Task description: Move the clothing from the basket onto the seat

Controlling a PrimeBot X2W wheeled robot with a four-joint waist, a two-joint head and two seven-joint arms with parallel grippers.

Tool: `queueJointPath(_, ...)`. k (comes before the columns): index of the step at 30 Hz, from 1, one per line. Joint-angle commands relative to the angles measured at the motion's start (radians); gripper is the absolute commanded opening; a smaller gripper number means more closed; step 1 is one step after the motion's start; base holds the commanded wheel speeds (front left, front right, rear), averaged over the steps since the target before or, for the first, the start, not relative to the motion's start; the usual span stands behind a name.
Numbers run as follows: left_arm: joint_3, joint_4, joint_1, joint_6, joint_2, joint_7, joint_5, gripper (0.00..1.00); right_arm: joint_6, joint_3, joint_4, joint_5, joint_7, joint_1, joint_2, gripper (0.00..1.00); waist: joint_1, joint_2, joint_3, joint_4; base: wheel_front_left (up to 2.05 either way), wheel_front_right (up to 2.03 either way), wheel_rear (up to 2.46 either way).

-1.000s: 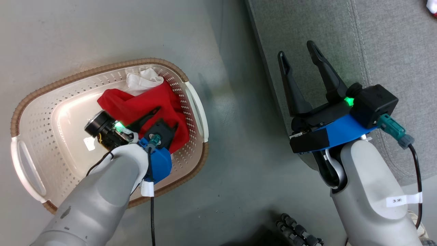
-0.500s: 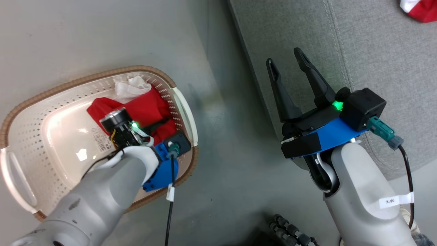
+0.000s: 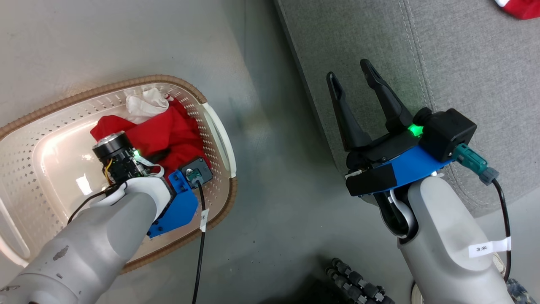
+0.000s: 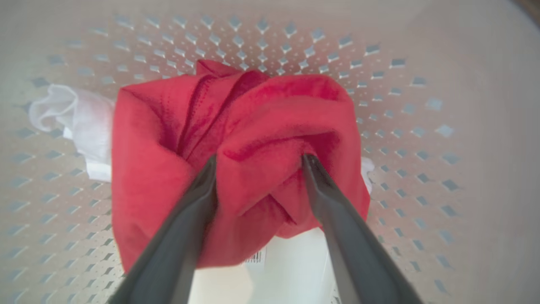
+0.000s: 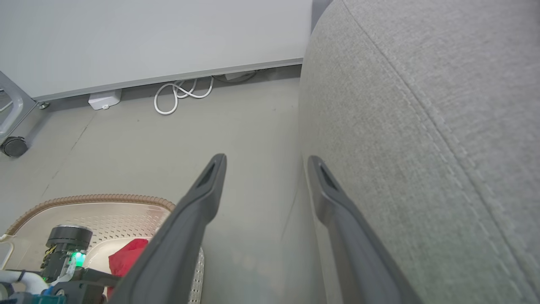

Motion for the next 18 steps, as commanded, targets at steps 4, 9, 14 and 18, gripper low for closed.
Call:
queueJointPath(4, -0.003, -0.026, -0.005, 0.000, 0.023, 0.045, -0.018, 0.54, 0.000, -0.005, -0.012, -0.002, -0.006, -0.009, 0.001, 1.00, 0.0000, 0.0000, 0.007, 0.007, 0.00, 0.00, 0.00)
queueJointPath(9, -0.003, -0.051, -0.015, -0.001, 0.035, 0.068, -0.059, 0.00, 0.000, -0.015, -0.016, -0.010, -0.006, -0.001, 0.001, 1.00, 0.0000, 0.0000, 0.012, 0.013, 0.00, 0.00, 0.00)
queueJointPath(14, -0.003, -0.070, -0.016, -0.001, 0.044, 0.072, -0.075, 0.00, 0.000, -0.010, -0.015, -0.009, -0.006, -0.011, 0.001, 1.00, 0.0000, 0.0000, 0.012, 0.015, 0.00, 0.00, 0.00)
queueJointPath(18, -0.003, -0.082, -0.019, -0.001, 0.048, 0.078, -0.085, 0.00, 0.000, -0.010, -0.015, -0.012, -0.006, -0.017, 0.001, 1.00, 0.0000, 0.0000, 0.011, 0.017, 0.00, 0.00, 0.00)
